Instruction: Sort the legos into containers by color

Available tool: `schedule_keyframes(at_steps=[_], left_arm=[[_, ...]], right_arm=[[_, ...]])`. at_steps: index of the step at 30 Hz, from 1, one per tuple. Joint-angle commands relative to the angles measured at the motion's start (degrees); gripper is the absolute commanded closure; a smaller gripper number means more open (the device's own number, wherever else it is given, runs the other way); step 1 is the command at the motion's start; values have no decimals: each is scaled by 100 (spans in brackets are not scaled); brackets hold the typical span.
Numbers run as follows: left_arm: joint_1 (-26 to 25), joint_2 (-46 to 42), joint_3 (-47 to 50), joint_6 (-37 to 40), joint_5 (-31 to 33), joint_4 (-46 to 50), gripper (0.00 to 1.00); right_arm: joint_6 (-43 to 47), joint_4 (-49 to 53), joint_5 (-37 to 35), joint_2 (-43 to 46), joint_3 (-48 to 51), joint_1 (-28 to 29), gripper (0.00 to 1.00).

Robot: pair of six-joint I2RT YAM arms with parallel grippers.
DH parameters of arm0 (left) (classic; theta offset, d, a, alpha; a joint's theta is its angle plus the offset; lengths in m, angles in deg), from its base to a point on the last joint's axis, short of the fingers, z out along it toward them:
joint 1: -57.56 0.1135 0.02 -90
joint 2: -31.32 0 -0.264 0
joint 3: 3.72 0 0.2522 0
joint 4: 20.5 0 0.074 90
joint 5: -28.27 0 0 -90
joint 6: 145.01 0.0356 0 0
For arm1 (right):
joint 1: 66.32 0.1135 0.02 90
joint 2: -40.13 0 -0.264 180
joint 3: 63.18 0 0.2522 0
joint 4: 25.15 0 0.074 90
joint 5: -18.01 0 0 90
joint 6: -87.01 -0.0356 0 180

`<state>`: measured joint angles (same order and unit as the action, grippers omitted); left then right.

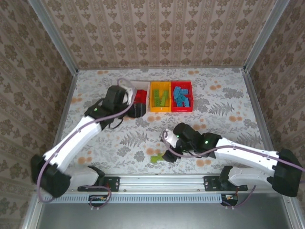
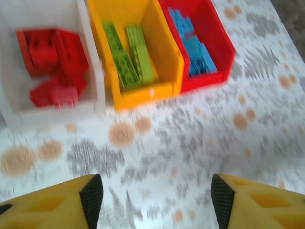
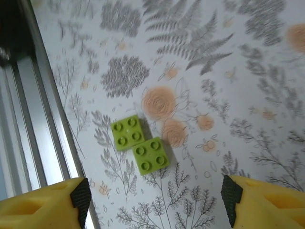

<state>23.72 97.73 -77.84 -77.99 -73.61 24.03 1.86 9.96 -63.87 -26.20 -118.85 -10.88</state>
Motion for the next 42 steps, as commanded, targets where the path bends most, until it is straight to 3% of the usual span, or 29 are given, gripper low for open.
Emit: schedule_keyframes(at_steps=[1,8,14,21,26,32,38,42], left_arm=[[96,-1001,576,-111,-940,664,33],[106,-2746,1409,-416,-1047,1731,31],[106,-3096,1641,-510,-847,1827,31],[106,-3292,1664,-477,-1073,1911,31],[106,-3332,1589,-536,-1133,2076,30],[109,-3363,1562,-545,-1238,2111,30],[106,-3362,1563,-580,-1203,2029,30],[106,-3163,1455,-545,-1159,1705,29]], right_arm=[[779,296,-135,-616,-334,168,22],[1365,97,-496,-1294,-268,429,20],[1575,-423,-753,-2007,-382,433,19],[1621,-455,-696,-2651,-738,433,21],[1494,-385,-583,-2919,-883,433,32],[1411,-254,-511,-3031,-978,437,56],[1185,-271,-687,-2667,-972,356,66],[848,-181,-853,-2067,-1146,-75,67]])
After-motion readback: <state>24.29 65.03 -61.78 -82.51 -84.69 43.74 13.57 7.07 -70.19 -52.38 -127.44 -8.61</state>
